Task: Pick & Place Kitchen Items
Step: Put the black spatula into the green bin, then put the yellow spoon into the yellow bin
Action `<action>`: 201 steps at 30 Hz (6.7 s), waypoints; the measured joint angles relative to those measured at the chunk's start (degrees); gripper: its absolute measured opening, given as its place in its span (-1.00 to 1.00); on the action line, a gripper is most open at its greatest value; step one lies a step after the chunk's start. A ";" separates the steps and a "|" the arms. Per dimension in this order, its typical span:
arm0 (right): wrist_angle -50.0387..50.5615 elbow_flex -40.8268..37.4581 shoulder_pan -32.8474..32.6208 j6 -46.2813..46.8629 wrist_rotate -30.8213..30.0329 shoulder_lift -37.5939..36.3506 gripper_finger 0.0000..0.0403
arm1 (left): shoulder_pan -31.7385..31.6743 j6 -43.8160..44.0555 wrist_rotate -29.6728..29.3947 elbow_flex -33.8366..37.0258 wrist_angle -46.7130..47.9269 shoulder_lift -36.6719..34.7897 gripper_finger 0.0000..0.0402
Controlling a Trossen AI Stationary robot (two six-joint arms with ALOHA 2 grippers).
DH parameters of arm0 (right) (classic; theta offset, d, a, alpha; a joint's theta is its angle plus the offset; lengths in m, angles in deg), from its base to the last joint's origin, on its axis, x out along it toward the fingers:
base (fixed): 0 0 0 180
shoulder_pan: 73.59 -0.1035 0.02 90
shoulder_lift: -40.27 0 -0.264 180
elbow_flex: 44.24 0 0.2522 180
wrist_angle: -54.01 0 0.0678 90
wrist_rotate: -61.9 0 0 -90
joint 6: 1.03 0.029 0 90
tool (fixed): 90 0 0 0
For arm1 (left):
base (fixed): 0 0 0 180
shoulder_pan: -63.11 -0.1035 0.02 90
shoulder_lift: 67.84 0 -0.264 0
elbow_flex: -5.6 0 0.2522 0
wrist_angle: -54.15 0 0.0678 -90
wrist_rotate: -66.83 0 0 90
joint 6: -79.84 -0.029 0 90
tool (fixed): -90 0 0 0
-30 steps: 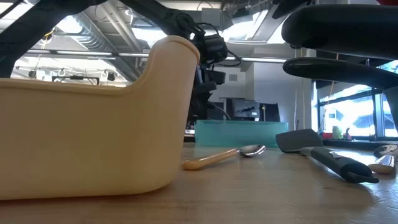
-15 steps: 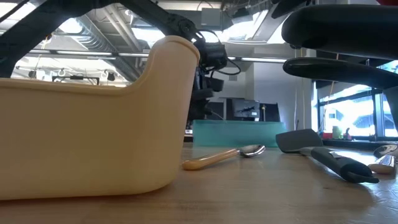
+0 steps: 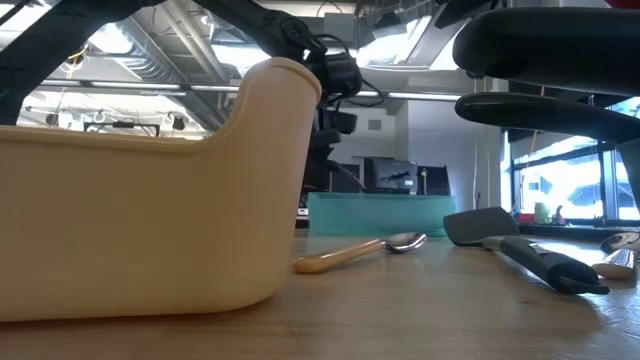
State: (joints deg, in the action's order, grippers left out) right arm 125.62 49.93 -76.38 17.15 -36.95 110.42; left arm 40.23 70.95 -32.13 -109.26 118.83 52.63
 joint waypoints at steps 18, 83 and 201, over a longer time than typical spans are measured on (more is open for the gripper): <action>-0.29 -0.02 0.00 0.32 0.01 0.00 0.11 | -0.27 -0.74 3.43 0.52 2.71 -0.18 -0.61; 0.16 -23.74 4.57 22.35 16.83 0.00 0.12 | 11.62 9.68 25.02 -15.47 12.30 -0.02 -0.28; -62.51 -43.08 0.04 24.60 18.02 26.29 -1.00 | 35.76 62.06 11.92 2.73 -8.35 -0.61 -0.25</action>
State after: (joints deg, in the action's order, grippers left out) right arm 63.11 6.85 -76.34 41.76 -18.93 136.71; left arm 75.99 133.01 -20.21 -106.53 110.47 52.01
